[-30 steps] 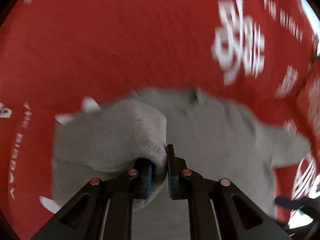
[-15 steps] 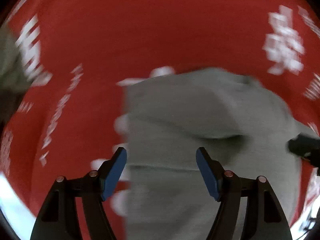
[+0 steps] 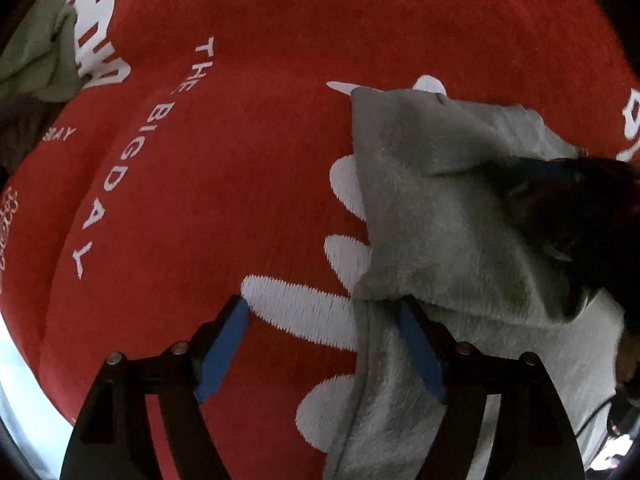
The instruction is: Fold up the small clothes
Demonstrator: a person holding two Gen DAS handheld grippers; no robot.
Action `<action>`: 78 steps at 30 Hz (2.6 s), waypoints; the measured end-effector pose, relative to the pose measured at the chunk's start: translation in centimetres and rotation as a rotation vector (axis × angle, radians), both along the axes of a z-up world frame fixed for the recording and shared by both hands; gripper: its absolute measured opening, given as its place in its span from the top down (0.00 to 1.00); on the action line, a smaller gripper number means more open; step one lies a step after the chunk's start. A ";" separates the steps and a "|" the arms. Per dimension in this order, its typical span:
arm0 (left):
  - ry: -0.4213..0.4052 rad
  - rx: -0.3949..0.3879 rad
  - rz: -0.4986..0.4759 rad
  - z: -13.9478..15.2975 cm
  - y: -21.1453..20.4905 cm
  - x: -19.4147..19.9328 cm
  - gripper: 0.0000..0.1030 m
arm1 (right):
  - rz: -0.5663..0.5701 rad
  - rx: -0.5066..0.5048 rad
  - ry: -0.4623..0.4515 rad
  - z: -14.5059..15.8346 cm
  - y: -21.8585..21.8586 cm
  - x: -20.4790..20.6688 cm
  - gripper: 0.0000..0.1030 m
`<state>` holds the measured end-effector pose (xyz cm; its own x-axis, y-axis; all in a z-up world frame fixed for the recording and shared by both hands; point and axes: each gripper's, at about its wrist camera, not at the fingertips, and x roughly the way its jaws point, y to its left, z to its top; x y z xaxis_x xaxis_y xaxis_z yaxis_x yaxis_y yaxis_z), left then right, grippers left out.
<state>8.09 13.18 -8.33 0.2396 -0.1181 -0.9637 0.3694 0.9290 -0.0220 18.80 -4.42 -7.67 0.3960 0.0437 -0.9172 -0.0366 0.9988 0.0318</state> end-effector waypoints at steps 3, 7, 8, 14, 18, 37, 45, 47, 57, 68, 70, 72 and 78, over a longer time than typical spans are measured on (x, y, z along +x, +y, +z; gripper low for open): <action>0.005 0.012 0.000 0.1 -0.2 -0.2 0.24 | -0.193 0.130 -0.096 3.1 -5.4 -2.1 0.90; 0.003 0.028 -0.006 0.0 -0.3 -0.3 0.24 | -0.474 0.294 -0.156 4.2 -15.3 -8.8 0.90; 0.002 0.029 -0.005 -0.1 -0.2 -0.1 0.24 | -0.520 0.332 -0.150 3.7 -17.0 -10.3 0.90; -0.006 0.048 -0.004 -0.2 -0.5 0.1 0.24 | -0.908 0.453 0.091 -3.6 -25.9 -21.5 0.30; 0.002 0.044 0.002 -0.2 -0.6 0.0 0.24 | -0.914 0.410 0.091 -1.2 -25.5 -24.4 0.31; -0.029 -0.041 0.017 -0.2 0.7 0.0 0.22 | 0.147 0.293 0.209 -3.3 -4.5 11.2 0.53; -0.025 -0.057 0.027 -0.3 1.2 0.4 0.22 | 0.185 0.314 0.194 -0.9 -2.4 11.8 0.94; -0.029 -0.055 0.022 -0.4 1.2 0.3 0.22 | 0.178 0.303 0.183 -1.3 -1.9 12.2 0.95; -0.016 -0.050 -0.008 2.5 2.1 0.2 0.22 | -0.139 0.389 0.112 1.4 -10.2 4.1 0.42; -0.058 -0.002 -0.019 2.1 -2.7 3.0 0.22 | -0.949 0.630 0.151 -2.4 -25.5 -22.5 0.42; -0.027 0.025 0.001 0.9 -2.7 3.4 0.22 | -1.017 0.708 0.130 -4.0 -26.2 -23.6 0.43; 0.002 0.023 0.032 0.2 -2.2 3.5 0.22 | -1.069 0.747 0.072 -4.4 -26.8 -23.9 0.43; 0.006 0.036 0.041 -0.2 -2.1 3.2 0.22 | -1.021 0.758 0.059 -3.7 -27.6 -22.4 0.93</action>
